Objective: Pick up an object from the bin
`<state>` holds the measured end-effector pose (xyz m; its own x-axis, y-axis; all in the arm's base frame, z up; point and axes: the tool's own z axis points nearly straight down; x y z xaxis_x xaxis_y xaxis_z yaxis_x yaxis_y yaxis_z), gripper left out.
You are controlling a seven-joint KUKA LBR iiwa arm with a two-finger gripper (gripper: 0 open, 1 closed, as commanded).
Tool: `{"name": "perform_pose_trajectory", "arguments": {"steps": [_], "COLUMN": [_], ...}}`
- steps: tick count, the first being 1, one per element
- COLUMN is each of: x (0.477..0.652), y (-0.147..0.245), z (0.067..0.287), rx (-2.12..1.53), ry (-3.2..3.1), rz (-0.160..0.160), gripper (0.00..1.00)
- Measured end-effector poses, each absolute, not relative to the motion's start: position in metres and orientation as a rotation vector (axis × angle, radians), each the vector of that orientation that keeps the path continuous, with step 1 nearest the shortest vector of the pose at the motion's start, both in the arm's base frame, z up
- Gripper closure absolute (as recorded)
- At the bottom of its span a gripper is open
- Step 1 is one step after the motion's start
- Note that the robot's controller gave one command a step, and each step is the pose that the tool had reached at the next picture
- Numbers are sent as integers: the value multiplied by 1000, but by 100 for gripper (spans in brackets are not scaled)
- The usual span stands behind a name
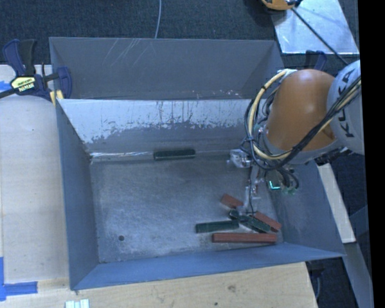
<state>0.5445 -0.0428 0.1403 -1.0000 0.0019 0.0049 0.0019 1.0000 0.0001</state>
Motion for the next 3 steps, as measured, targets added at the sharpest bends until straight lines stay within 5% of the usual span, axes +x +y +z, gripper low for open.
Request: {"name": "perform_pose_trajectory", "arguments": {"steps": [1,2,3], "x": [546,530,538], "y": [-43,-66,-51], "z": [145,97,74], "rx": [-1,74,60], "ry": [-3145,-3151,-3149], "rz": [1,2,2], "gripper": [0,0,100]}}
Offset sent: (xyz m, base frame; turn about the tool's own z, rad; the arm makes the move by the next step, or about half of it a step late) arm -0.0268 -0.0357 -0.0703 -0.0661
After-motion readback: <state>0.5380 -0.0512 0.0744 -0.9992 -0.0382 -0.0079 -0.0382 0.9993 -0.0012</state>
